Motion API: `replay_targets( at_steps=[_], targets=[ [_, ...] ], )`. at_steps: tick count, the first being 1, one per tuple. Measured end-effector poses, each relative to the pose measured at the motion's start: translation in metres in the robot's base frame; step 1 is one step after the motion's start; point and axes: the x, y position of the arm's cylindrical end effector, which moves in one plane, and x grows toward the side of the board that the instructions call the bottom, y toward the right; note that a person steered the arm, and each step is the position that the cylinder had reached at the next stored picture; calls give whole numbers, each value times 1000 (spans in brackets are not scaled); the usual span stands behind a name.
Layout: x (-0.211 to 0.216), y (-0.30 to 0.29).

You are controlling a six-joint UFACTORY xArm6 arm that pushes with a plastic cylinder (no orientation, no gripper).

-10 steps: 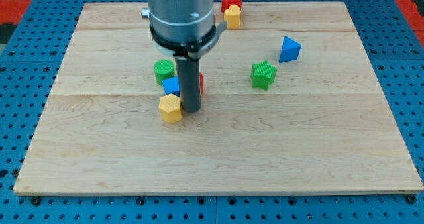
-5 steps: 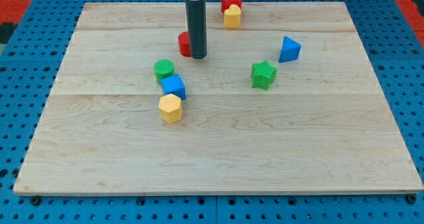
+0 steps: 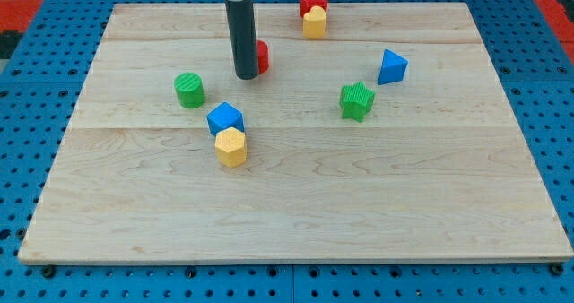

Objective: Keep red blocks and yellow blocks in a vertical line

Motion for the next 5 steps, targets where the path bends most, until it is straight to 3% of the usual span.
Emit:
replay_targets(
  at_steps=[2,5],
  targets=[
    [-19,-25],
    [-26,58]
  ],
)
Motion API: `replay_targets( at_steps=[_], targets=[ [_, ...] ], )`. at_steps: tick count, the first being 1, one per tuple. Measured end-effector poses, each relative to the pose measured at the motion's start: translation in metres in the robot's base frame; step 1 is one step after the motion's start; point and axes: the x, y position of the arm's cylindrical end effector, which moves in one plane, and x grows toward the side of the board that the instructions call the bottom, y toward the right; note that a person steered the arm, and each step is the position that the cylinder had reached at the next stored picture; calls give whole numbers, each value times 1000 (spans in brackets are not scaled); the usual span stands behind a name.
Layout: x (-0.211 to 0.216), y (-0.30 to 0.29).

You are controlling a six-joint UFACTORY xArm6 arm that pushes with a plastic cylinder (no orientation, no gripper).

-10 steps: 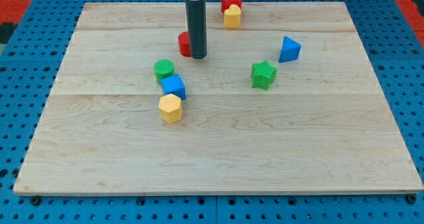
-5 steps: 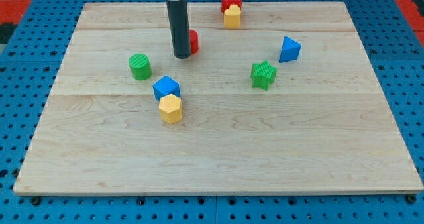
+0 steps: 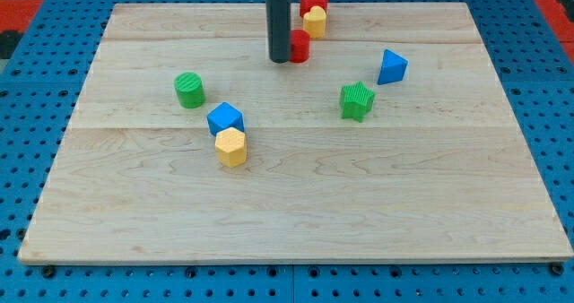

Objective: Keep red blocks and yellow blocks in a vertical line

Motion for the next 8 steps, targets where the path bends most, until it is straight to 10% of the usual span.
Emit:
replay_targets(
  at_steps=[5,8],
  targets=[
    [-14,19],
    [249,-14]
  ],
)
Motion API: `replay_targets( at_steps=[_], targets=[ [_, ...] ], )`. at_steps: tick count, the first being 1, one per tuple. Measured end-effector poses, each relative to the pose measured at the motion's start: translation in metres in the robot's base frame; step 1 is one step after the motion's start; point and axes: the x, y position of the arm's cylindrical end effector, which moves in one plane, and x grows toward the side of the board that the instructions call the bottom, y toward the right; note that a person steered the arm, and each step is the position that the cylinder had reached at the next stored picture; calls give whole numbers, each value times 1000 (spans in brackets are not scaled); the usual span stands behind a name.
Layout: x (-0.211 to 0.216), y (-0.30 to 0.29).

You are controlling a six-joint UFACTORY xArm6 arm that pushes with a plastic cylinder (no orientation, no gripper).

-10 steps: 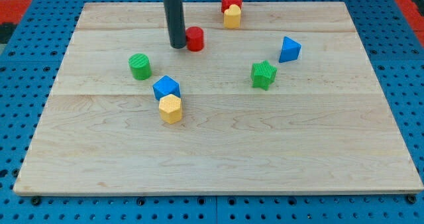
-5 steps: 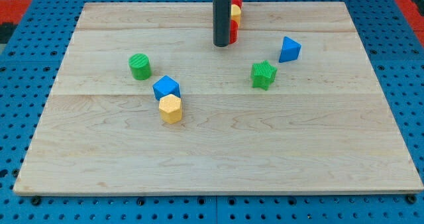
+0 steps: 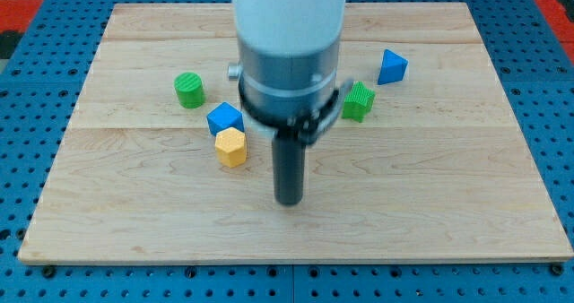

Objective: Keep red blocks and yellow blocks in a vertical line

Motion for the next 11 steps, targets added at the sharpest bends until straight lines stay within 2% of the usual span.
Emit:
replay_targets(
  at_steps=[1,3,4,5,6,7,8,9,11],
  targets=[
    [-17,-80],
    [-52,-62],
    [-58,-92],
    [-63,-87],
    [-76,-25],
    [-79,4],
    [-139,2],
    [-178,1],
    [-179,-58]
  ],
)
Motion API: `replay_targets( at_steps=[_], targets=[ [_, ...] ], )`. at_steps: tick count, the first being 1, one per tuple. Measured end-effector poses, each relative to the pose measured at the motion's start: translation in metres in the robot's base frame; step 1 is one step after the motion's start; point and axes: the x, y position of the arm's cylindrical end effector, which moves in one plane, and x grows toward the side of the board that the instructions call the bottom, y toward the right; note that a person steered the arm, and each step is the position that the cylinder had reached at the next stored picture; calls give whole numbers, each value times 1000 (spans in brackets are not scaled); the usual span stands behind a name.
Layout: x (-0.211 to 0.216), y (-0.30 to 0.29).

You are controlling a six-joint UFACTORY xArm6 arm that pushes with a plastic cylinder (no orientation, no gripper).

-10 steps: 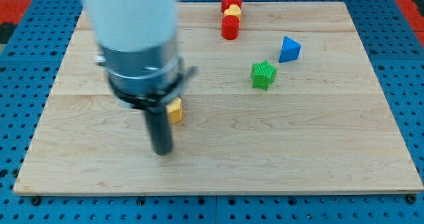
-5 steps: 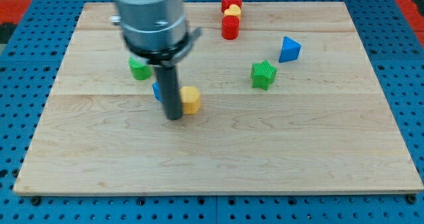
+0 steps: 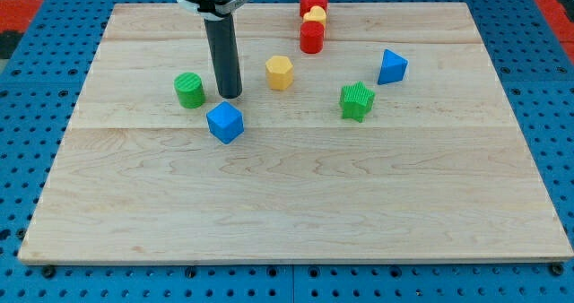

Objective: Keep red blocks and yellow blocks in a vertical line

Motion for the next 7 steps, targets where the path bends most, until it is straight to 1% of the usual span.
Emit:
replay_targets(
  at_steps=[1,3,4,5,6,7],
  targets=[
    [-8,32],
    [-24,72],
    [-33,85],
    [-37,85],
    [-28,85],
    [-16,134]
  ],
)
